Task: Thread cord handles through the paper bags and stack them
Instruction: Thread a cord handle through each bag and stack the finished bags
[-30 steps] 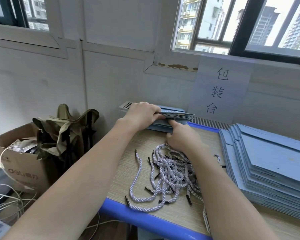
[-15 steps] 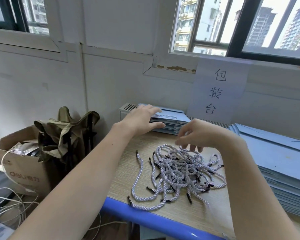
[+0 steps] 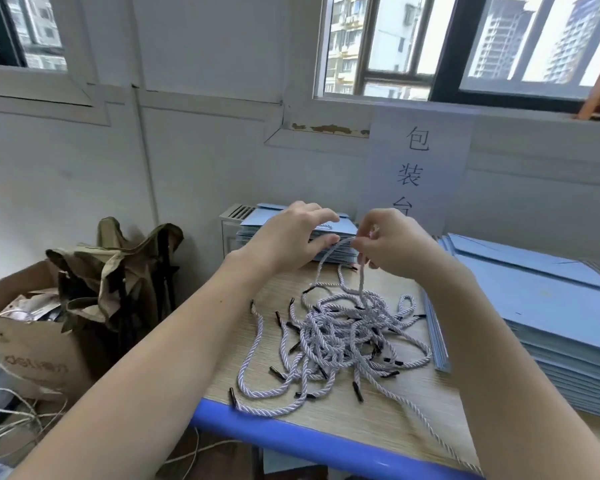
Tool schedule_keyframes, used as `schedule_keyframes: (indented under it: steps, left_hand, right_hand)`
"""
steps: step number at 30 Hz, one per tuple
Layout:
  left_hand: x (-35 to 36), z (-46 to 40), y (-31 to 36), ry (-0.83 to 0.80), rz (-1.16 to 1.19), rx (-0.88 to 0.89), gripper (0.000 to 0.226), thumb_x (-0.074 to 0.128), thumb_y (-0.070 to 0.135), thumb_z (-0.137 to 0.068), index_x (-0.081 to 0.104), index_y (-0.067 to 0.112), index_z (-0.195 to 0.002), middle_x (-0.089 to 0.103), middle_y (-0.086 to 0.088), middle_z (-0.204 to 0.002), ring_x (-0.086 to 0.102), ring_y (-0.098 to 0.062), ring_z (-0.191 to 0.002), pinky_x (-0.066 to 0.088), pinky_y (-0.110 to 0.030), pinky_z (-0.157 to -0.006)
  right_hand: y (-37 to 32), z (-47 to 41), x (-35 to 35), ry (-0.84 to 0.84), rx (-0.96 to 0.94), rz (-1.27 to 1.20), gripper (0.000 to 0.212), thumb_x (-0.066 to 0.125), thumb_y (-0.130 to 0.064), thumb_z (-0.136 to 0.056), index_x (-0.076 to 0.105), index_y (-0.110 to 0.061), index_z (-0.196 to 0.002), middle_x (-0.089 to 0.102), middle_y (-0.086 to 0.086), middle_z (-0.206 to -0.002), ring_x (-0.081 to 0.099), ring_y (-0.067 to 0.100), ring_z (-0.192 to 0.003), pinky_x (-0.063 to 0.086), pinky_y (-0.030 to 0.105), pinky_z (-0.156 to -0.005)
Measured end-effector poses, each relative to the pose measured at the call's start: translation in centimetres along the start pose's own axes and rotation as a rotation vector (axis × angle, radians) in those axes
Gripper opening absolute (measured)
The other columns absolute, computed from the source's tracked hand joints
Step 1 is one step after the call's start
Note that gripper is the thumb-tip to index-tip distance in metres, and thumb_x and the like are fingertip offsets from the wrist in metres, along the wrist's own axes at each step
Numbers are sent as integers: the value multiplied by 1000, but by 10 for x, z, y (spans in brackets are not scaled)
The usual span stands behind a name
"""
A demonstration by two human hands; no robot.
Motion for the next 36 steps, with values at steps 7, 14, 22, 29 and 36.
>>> schedule_keyframes:
  steps: [7, 14, 22, 29, 36]
  left_hand:
    - [-3, -3, 23, 64, 47, 48, 29, 57, 32, -100, 64, 15, -123, 68, -2, -116, 57, -20, -109, 49, -43, -91]
    - [26, -28, 117, -168, 114, 216, 20, 56, 34, -99, 68, 18, -106, 66, 3, -102, 60, -17, -92, 52, -41, -85]
    - [87, -28, 218, -331, 140, 355, 29, 57, 38, -99, 68, 13, -109, 64, -5, -111, 54, -22, -106, 46, -39, -90]
    - [107, -20, 230, -432, 180, 358, 54, 61, 64, -86, 64, 21, -119, 59, 4, -123, 52, -14, -113, 45, -37, -97]
    - [90, -27, 244, -380, -146, 426, 25, 45, 26, -102, 64, 15, -114, 70, -9, -104, 64, -30, -93, 52, -44, -83]
  right_hand:
    - [54, -19, -58, 161, 269, -201, 9, 55, -7, -89, 61, -1, -88, 58, 12, -63, 55, 24, -46, 56, 31, -47]
    - [117, 16, -97, 244, 418, -362, 18, 56, 1, -81, 46, -13, -76, 35, 4, -57, 29, 16, -47, 27, 25, -47]
    - [179, 69, -133, 309, 578, -36, 16, 58, -10, -88, 67, -2, -99, 66, 17, -90, 59, 31, -74, 50, 33, -65]
    - [220, 115, -133, 187, 869, 225, 45, 46, -15, -95, 45, -7, -140, 36, 22, -148, 33, 45, -134, 32, 57, -110]
    - [205, 127, -134, 263, 774, 148, 38, 45, -14, -94, 51, -12, -132, 48, 15, -141, 41, 38, -131, 32, 44, -106]
Point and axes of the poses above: each hand's wrist, its own z-axis away from the middle knuckle, its own x-axis out of the palm, y = z × x, the point moved 10 cm from there along -z, towards the middle knuckle
